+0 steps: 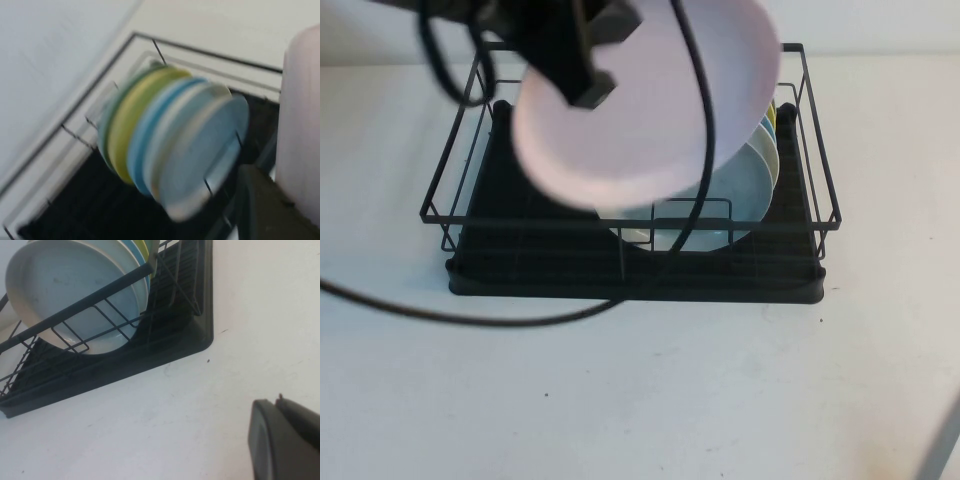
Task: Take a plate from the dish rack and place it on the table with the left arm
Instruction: Place the plate from the table
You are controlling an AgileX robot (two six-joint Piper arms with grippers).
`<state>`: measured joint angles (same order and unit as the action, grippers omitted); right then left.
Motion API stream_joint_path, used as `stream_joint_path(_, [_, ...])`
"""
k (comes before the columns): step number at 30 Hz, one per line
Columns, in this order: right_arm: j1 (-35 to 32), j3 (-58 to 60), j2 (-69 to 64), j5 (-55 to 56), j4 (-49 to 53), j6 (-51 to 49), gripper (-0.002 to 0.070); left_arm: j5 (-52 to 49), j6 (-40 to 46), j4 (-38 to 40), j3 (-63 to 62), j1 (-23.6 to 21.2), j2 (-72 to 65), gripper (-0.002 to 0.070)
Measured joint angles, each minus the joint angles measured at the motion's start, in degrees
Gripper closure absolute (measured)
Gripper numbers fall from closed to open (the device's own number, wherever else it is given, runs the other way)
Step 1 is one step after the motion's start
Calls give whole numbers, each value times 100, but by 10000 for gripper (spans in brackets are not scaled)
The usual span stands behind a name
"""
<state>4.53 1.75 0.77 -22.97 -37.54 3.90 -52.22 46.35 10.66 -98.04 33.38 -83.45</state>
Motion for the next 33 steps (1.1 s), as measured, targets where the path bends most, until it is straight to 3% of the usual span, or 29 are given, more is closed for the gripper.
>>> stream_joint_path(5, [0, 0, 0, 0, 0, 0, 696, -1810, -1365, -340, -3, -75, 196, 596])
stream_joint_path(11, [0, 0, 0, 0, 0, 0, 696, -1978, -1693, 1611, 335, -932, 240, 596])
stream_joint_path(17, [0, 0, 0, 0, 0, 0, 696, -1917, -619, 3863, 1719, -1867, 331, 596])
stream_joint_path(21, [0, 0, 0, 0, 0, 0, 696, -1731, -39, 4587, 2917, -2326, 354, 596])
stream_joint_path(28, [0, 0, 0, 0, 0, 0, 696, 375, 869, 5558, 5290, -2414, 354, 596])
stream_joint_path(33, [0, 0, 0, 0, 0, 0, 696, 1212, 1812, 6472, 5918, -2414, 205, 596])
